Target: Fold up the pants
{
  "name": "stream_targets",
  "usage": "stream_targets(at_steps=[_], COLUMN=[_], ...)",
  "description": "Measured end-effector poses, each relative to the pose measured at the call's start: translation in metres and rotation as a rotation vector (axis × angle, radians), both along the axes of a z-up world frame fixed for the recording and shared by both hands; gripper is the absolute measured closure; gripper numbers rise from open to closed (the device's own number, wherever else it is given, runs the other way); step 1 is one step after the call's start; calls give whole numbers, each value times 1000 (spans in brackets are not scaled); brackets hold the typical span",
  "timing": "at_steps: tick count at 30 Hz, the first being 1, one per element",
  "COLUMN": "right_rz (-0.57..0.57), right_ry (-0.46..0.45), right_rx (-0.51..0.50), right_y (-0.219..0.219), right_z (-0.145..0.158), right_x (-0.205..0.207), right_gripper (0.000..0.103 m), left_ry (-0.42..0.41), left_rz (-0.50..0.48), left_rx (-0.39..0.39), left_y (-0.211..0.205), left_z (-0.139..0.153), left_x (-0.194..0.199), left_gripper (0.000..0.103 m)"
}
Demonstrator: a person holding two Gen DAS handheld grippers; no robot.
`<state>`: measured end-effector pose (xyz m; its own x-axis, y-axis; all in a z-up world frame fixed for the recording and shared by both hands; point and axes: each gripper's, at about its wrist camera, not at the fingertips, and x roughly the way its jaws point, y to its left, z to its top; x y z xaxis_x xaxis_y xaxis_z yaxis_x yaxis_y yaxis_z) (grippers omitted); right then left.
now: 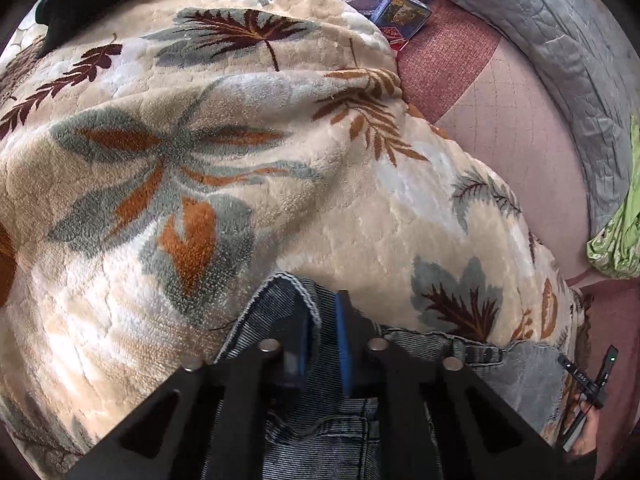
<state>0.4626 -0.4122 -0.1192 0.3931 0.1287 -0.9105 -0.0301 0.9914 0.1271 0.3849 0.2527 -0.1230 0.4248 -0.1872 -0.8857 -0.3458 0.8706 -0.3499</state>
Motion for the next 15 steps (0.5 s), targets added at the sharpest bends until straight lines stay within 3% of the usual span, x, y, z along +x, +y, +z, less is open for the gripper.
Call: stream_targets(at_steps=[6, 14, 15], right_rz=[-15, -38, -41], right_ry=[-49, -205, -231], right_rx=[-13, 45, 50], right_y=[2, -7, -9], right_z=[16, 85, 97], right_x=[-11, -66, -78], right_gripper=[86, 86, 91], left_ry=[-47, -218, -236], left_rz=[18, -3, -4], left_rx=[6, -4, -6], left_y=[6, 10, 10], left_z=[12, 81, 90], left_x=[-9, -59, -70], left_gripper=[100, 100, 100])
